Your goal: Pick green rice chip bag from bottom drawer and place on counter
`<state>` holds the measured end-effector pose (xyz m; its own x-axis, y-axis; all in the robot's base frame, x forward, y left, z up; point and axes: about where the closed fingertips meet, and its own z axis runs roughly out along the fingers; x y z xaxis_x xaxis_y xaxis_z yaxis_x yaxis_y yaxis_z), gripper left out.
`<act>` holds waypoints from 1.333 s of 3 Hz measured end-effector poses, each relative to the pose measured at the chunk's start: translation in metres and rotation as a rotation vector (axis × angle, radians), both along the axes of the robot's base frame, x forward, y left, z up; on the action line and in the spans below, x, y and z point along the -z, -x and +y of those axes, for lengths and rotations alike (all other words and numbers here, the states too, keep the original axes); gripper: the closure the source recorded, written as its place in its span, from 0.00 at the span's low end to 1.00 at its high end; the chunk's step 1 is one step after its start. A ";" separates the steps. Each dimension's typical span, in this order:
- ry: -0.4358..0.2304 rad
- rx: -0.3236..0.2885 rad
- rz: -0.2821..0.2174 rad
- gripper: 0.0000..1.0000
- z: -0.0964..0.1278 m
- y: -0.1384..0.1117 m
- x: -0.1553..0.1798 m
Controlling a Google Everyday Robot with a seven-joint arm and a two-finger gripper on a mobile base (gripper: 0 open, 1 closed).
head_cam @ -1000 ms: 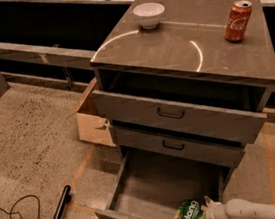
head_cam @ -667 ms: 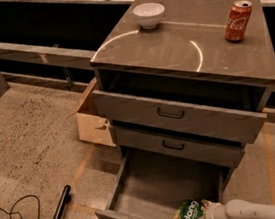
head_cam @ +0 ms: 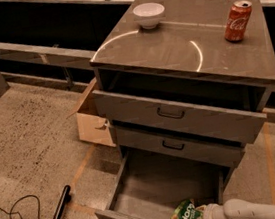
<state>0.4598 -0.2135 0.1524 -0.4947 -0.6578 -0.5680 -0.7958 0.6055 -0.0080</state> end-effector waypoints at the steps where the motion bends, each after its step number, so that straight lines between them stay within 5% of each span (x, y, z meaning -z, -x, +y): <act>1: -0.090 -0.026 -0.030 1.00 0.016 -0.007 -0.027; 4: -0.525 -0.066 -0.124 1.00 0.037 -0.014 -0.177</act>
Offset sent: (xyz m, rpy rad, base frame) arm 0.0127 0.0473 0.1350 0.4471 -0.1007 0.0704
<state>0.4736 -0.1767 0.3298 -0.3701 -0.2973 -0.8801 -0.8446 0.5022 0.1855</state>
